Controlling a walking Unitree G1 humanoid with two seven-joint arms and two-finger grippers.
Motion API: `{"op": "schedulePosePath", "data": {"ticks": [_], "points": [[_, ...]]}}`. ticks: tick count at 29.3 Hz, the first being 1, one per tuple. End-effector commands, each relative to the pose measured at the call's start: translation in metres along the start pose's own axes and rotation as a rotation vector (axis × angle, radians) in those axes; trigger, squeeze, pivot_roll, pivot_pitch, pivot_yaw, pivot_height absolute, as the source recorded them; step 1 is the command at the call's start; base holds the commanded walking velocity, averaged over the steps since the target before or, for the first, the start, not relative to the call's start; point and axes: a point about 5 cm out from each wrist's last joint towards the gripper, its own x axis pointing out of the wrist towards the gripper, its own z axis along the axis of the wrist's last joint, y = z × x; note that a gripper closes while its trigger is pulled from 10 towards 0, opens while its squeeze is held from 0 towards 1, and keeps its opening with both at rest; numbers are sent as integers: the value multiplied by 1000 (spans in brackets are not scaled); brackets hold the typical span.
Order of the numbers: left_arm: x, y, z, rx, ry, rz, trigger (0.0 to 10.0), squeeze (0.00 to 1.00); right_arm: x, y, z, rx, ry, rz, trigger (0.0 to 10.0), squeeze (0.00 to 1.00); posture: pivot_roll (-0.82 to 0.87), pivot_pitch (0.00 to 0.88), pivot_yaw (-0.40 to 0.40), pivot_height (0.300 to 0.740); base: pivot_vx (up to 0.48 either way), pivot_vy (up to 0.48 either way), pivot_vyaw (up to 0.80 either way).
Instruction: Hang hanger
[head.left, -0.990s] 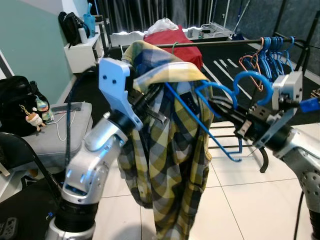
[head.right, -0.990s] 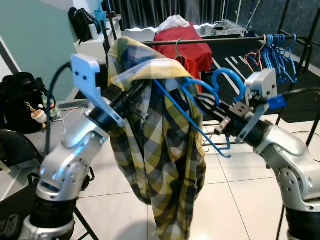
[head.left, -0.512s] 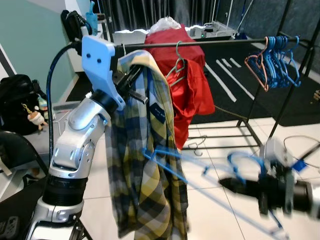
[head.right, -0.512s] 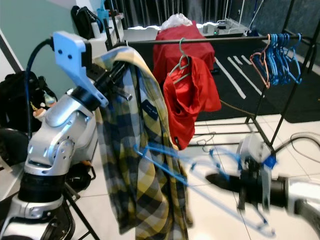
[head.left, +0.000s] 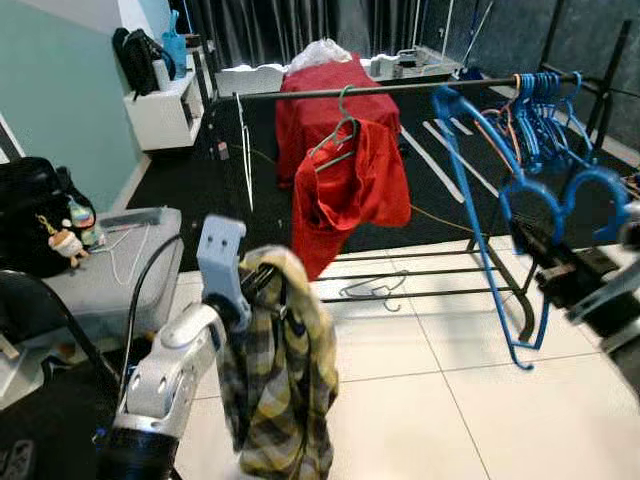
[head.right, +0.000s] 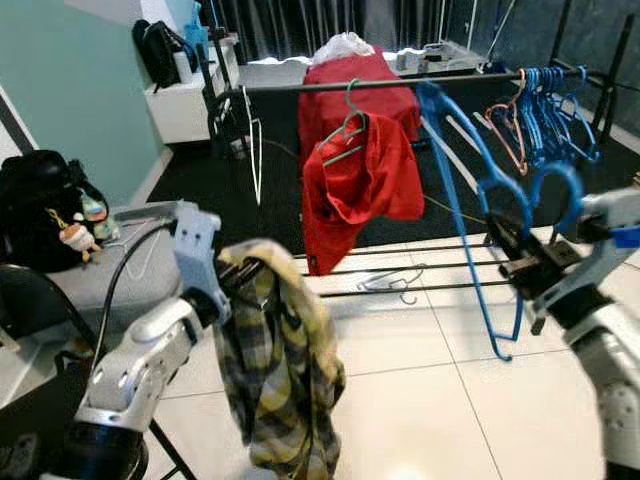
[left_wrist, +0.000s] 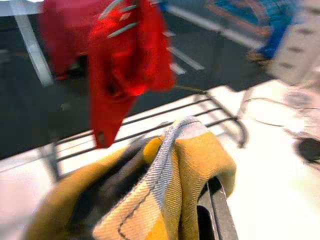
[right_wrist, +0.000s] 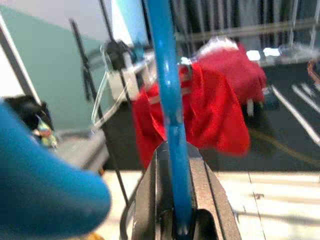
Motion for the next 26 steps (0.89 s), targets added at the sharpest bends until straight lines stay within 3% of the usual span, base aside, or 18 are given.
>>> {"op": "schedulePosePath", "data": {"ticks": [1, 2, 4, 5, 6, 7, 8, 9, 11, 12, 16, 18, 19, 20, 26], "points": [[-1, 3, 8, 12, -38, 20, 10000, 0, 3, 2, 2, -20, -11, -4, 10000, 0, -170, 0, 61, 740, 0, 0, 0], [-7, 16, -3, 20, -1, 138, 10000, 0, 10, 5, -11, 13, 15, -38, 10000, 0, -148, 0, 54, 740, 0, 0, 0], [-7, 16, -3, 20, -1, 138, 10000, 0, 10, 5, -11, 13, 15, -38, 10000, 0, -148, 0, 54, 740, 0, 0, 0], [-16, 25, -11, -32, -3, 292, 10000, 0, 20, 17, -26, 36, 69, -18, 10000, 0, -128, 0, 45, 740, 0, 0, 712], [-16, 25, -11, -32, -3, 292, 10000, 0, 20, 17, -26, 36, 69, -18, 10000, 0, -128, 0, 45, 740, 0, 0, 712], [-23, 13, -19, -105, -8, 331, 10000, 0, 28, 38, -37, 79, 90, 49, 10000, 0, -117, 0, 40, 740, 0, 0, 706], [-23, 13, -19, -105, -8, 331, 10000, 0, 28, 38, -37, 79, 90, 49, 10000, 0, -117, 0, 40, 740, 0, 0, 706], [-28, 1, -23, -155, -19, 333, 10000, 0, 33, 54, -43, 107, 96, 102, 10000, 0, -117, 0, 38, 740, 0, 0, 706], [-28, 1, -23, -155, -19, 333, 10000, 0, 33, 54, -43, 107, 96, 102, 10000, 0, -117, 0, 38, 740, 0, 0, 706], [-29, -16, -31, -189, -11, 302, 10000, 0, 36, 69, -53, 130, 104, 131, 10000, 0, -115, 0, 29, 740, 0, 0, 694], [-28, -15, -32, -194, -26, 285, 10000, 0, 37, 72, -64, 89, 121, 107, 10000, 0, -105, 0, 13, 740, 0, 0, 694], [-31, 1, -36, -198, -36, 284, 10000, 0, 29, 53, -82, 77, 161, -19, 10000, 0, -104, 0, -3, 740, 0, 0, 691], [-31, 1, -36, -198, -36, 284, 10000, 0, 29, 53, -82, 77, 161, -19, 10000, 0, -104, 0, -3, 740, 0, 0, 694], [-34, 6, -33, -171, -45, 262, 10000, 0, 24, 44, -87, 89, 166, -76, 10000, 0, -90, 0, -9, 740, 0, 0, 688], [-42, 12, -32, -162, -53, 265, 10000, 0, 23, 36, -90, 131, 156, -119, 10000, 0, -78, 0, -32, 740, 0, 0, 688]]}}
